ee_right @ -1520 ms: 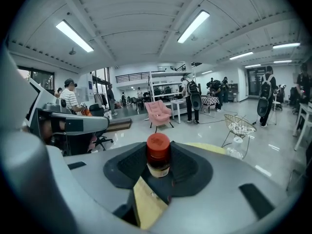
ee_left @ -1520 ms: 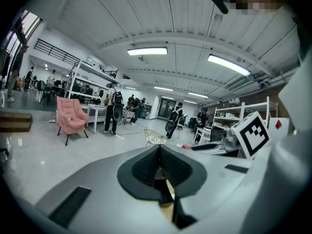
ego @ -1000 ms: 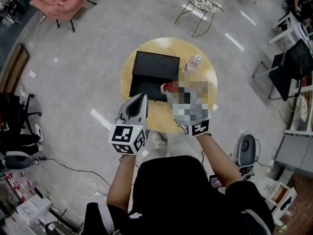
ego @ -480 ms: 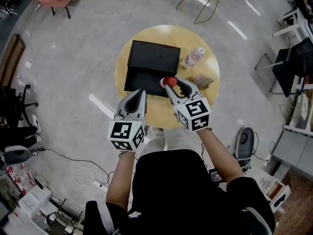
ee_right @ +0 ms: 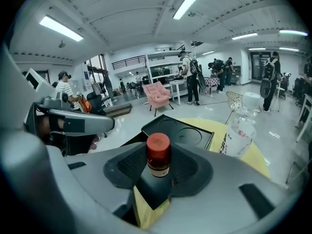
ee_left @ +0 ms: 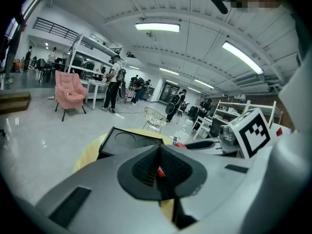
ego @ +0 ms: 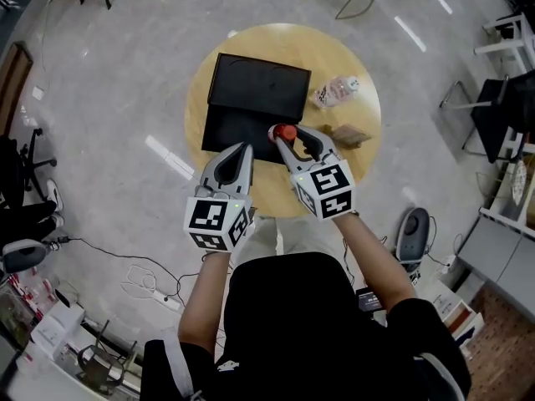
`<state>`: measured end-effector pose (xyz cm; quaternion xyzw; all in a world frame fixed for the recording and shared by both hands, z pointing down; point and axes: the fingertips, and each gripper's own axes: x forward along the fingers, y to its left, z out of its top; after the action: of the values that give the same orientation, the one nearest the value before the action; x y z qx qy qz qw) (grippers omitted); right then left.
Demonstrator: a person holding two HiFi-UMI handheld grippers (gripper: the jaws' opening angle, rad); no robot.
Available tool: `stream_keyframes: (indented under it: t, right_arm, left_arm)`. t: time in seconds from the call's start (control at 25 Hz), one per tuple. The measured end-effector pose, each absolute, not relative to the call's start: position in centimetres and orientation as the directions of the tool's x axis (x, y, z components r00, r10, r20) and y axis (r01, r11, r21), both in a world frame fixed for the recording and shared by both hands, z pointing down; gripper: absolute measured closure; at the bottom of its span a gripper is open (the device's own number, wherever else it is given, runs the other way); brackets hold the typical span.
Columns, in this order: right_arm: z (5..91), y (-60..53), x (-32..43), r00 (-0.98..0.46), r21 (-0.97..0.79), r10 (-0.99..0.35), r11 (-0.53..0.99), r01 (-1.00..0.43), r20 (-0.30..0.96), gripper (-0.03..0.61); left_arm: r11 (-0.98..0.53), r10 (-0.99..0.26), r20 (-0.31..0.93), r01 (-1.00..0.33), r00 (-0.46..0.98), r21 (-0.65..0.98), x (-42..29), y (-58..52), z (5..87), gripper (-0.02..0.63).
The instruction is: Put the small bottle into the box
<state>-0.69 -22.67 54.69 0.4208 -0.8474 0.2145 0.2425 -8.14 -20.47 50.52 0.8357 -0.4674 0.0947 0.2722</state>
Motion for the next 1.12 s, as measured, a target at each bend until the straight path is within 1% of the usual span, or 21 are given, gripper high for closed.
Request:
stream_keyframes:
  t: [0.48,1.12]
  right_arm:
    - [59.6,-24.3,-0.2,-0.514,-0.162,-0.57,0.555,-0.816,0.641,0.445]
    - [62.9,-24.9,-0.5,-0.504,-0.122,-0.535,0.594,-0.795,0.678,0.445]
  left_arm:
    - [-0.398,-0.691,0.488,-0.844,0.533,0.359,-7.7,-22.0,55.3,0.603]
    - [-0.359,-0.676,0.515,-0.846,0.527,0.394,-7.5,-23.7,57.8,0.603]
